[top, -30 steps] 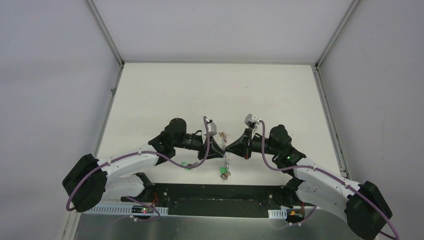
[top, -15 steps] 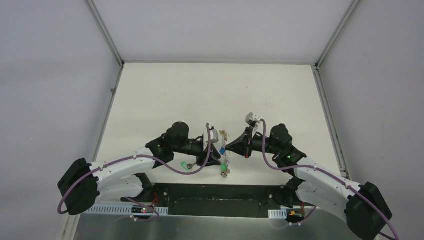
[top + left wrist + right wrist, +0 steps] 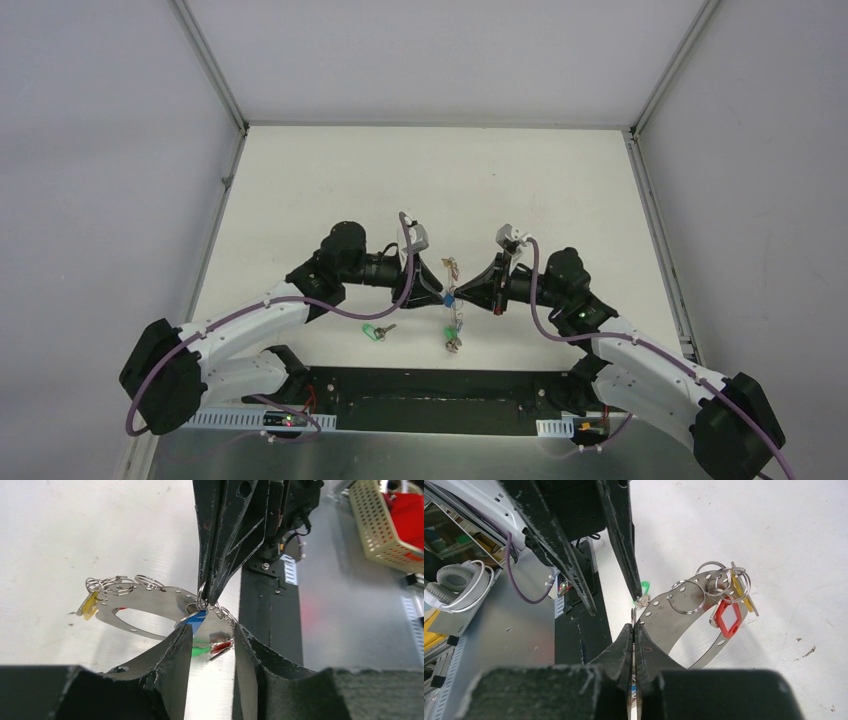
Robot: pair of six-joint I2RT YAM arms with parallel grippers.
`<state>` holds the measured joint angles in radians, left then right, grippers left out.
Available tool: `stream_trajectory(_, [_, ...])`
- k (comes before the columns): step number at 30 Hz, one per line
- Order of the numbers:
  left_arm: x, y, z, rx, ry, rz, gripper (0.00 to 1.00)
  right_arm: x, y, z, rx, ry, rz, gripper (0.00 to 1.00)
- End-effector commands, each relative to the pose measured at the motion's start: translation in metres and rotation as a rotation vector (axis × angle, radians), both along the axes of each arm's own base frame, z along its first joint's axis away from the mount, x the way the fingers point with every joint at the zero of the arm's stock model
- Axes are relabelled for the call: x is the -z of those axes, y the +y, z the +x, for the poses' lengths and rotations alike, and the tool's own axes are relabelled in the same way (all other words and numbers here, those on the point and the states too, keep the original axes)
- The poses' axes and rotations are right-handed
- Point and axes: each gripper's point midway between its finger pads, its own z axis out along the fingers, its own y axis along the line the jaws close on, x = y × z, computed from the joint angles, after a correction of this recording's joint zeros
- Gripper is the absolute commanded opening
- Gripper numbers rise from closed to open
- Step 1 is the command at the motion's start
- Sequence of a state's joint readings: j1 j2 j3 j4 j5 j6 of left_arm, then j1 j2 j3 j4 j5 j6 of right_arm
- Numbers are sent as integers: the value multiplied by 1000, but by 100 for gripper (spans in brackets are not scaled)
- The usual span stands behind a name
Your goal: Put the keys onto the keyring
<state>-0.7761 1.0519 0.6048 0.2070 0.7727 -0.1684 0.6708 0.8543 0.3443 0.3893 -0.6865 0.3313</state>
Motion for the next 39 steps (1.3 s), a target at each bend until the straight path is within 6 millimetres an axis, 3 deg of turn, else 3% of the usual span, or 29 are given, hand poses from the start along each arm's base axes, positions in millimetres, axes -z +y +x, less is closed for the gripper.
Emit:
stream_trajectory(1, [-30, -10, -7, 118, 18, -122, 36, -31, 2, -2, -32, -91, 66, 0])
stream_trajectory(8, [-31, -16, -3, 137, 15, -179, 30, -34, 2, -4, -42, -92, 73, 0])
stream_trajectory(17, [-18, -16, 3, 105, 9, -130, 21, -37, 3, -3, -46, -93, 75, 0])
stream_trajectory(26, [-4, -13, 5, 75, 23, -85, 18, -40, 4, -3, -49, -96, 83, 0])
stream_trajectory(39, [-13, -19, 5, 105, 16, -142, 12, -36, 5, -4, -55, -76, 82, 0])
